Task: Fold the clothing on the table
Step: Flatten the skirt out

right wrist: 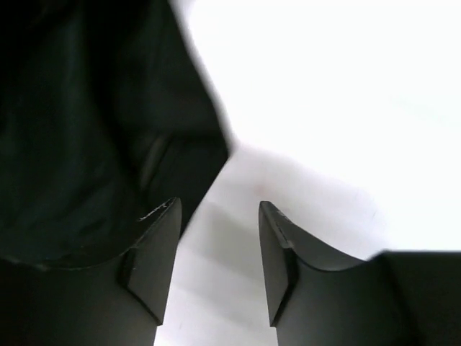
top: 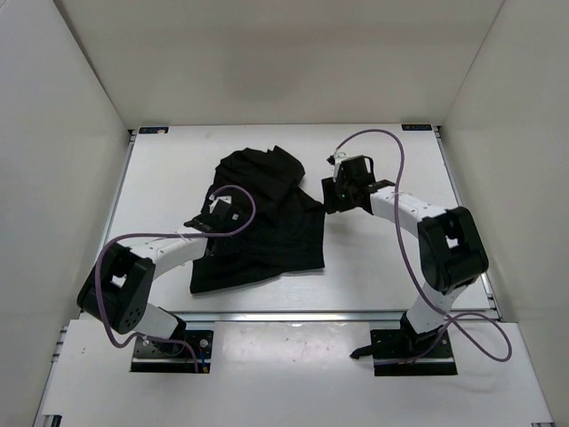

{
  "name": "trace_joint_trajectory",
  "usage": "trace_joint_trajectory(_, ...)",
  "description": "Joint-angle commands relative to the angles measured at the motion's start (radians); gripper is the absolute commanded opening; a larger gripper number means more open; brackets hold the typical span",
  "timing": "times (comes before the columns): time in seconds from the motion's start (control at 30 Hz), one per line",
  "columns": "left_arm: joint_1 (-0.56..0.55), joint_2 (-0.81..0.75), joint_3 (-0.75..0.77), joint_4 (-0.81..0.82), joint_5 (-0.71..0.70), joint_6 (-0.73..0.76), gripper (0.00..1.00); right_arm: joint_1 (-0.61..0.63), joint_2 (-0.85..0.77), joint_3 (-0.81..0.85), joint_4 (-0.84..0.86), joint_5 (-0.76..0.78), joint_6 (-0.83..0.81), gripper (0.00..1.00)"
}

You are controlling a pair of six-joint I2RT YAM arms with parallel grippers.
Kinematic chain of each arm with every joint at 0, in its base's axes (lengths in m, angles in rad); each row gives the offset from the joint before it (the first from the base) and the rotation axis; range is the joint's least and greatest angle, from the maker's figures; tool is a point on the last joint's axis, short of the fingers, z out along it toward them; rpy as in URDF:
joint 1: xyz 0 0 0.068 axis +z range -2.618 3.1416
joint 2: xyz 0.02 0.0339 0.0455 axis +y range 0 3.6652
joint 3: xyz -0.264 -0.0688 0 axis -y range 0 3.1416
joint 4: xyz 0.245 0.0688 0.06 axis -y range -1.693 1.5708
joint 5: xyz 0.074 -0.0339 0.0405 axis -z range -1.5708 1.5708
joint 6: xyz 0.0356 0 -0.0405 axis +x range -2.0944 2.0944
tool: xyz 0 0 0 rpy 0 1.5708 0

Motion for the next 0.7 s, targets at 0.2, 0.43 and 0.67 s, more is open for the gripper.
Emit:
trace_joint_trajectory(0.2,0.045,-0.037,-0.035,-0.057,-0.016,0.093,0.00,0.086,0.221,0.262,0.027,0.072,-0.145,0.45)
trace_joint_trajectory(0.43,0.055,-0.034,-0.038,-0.047,0.004,0.098,0.00,0.112,0.327,0.345,-0.022,0.006,-0.157,0.47)
trace_joint_trajectory(0.67,0.086,0.000,0.017,-0.075,-0.001,0.136,0.00,0.115,0.418,0.499,-0.203,0.074,-0.116,0.00)
